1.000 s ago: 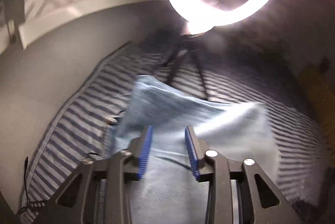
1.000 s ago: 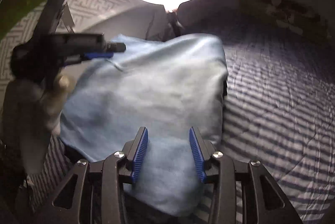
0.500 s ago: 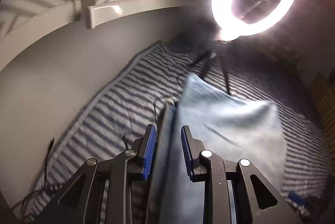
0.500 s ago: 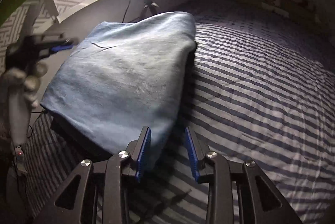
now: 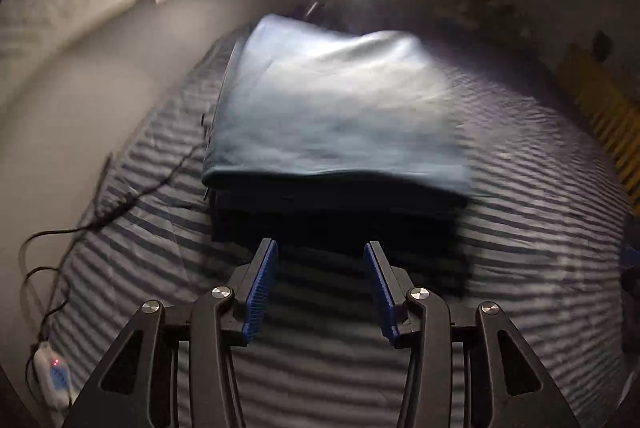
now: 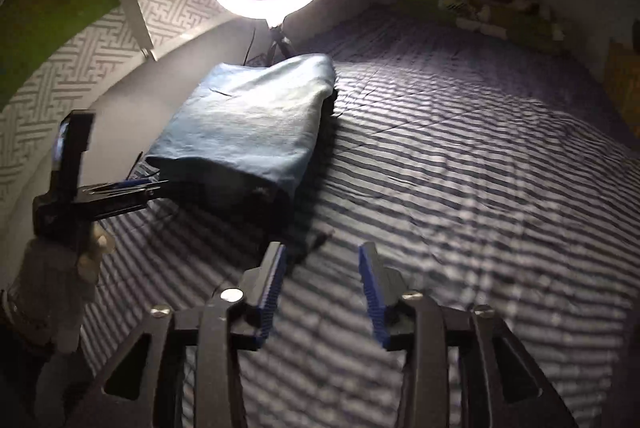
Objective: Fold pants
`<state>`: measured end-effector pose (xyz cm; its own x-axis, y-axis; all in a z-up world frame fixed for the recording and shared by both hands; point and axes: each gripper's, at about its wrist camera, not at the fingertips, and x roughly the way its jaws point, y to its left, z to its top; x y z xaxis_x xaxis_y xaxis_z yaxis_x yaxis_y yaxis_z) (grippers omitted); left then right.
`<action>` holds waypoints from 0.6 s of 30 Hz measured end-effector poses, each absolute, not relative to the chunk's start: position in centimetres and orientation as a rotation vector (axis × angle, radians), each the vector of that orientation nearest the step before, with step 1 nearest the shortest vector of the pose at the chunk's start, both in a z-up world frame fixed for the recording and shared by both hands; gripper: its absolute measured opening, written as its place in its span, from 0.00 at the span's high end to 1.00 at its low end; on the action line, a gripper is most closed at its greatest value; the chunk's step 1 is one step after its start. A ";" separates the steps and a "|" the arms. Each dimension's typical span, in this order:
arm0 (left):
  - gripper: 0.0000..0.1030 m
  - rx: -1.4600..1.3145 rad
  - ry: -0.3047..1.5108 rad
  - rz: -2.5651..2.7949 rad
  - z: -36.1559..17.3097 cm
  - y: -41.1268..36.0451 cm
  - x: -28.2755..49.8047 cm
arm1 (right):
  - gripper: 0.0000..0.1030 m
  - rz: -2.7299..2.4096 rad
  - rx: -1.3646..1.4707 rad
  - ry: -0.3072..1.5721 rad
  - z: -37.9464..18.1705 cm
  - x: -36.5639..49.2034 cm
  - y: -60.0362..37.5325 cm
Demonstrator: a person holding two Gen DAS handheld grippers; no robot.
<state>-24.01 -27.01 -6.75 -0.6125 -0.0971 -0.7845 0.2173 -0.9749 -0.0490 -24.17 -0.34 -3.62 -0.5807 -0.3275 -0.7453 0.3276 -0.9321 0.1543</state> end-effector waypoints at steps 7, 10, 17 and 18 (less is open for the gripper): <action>0.34 1.112 0.200 -2.831 0.7 -18.4 -11.9 | 0.46 -2.586 1.089 0.006 -0.6 -15.1 3.2; 0.29 1.081 0.189 -2.862 3.3 -16.0 -7.7 | 0.41 -2.624 1.030 -0.015 0.7 -11.5 4.6; 0.05 0.971 0.177 -2.918 6.9 -10.9 0.1 | 0.37 -2.683 0.955 -0.002 2.8 -4.1 7.8; 0.05 0.947 0.129 -2.912 7.3 -10.2 1.0 | 0.37 -2.686 0.950 -0.006 3.0 -3.3 8.2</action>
<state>1.01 -10.16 7.29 -0.8064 -0.0467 -0.5895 0.0986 -0.9935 -0.0561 -3.29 8.22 3.02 -0.7397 -0.2733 -0.6150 0.2706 -0.9575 0.1001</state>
